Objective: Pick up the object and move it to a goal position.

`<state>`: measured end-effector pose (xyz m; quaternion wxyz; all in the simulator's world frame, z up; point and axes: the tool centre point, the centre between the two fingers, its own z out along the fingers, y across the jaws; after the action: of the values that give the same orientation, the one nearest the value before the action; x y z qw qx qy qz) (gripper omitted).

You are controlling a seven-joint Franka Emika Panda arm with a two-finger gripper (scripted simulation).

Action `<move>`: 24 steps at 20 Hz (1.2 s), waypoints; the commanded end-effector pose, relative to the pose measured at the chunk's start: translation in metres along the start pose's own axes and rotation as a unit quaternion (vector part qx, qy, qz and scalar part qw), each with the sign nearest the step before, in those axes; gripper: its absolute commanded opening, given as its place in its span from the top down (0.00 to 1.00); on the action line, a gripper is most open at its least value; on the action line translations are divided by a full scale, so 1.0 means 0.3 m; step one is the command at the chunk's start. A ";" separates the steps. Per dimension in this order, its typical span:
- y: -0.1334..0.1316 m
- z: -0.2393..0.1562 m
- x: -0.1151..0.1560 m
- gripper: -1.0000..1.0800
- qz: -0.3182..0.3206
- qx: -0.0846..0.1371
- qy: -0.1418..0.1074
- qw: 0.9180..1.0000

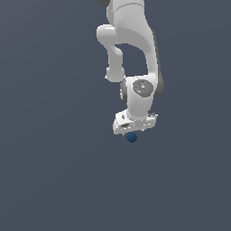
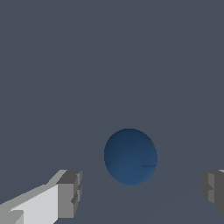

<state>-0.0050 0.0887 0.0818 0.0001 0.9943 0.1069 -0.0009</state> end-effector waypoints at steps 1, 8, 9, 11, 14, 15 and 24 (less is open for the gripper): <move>0.001 0.008 0.000 0.04 0.000 0.000 0.000 1.000; -0.001 0.108 -0.003 0.04 0.000 0.000 0.000 1.000; -0.002 0.123 -0.003 0.04 -0.001 0.000 0.001 1.000; -0.002 0.148 -0.003 0.04 -0.001 0.000 0.001 1.000; -0.002 0.167 0.000 0.04 -0.001 0.000 0.001 1.000; -0.002 0.169 0.001 0.04 -0.001 0.000 0.001 1.000; -0.002 0.170 0.001 1.00 -0.001 0.000 0.001 1.000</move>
<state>-0.0049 0.0893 0.0315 0.0000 0.9942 0.1077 0.0000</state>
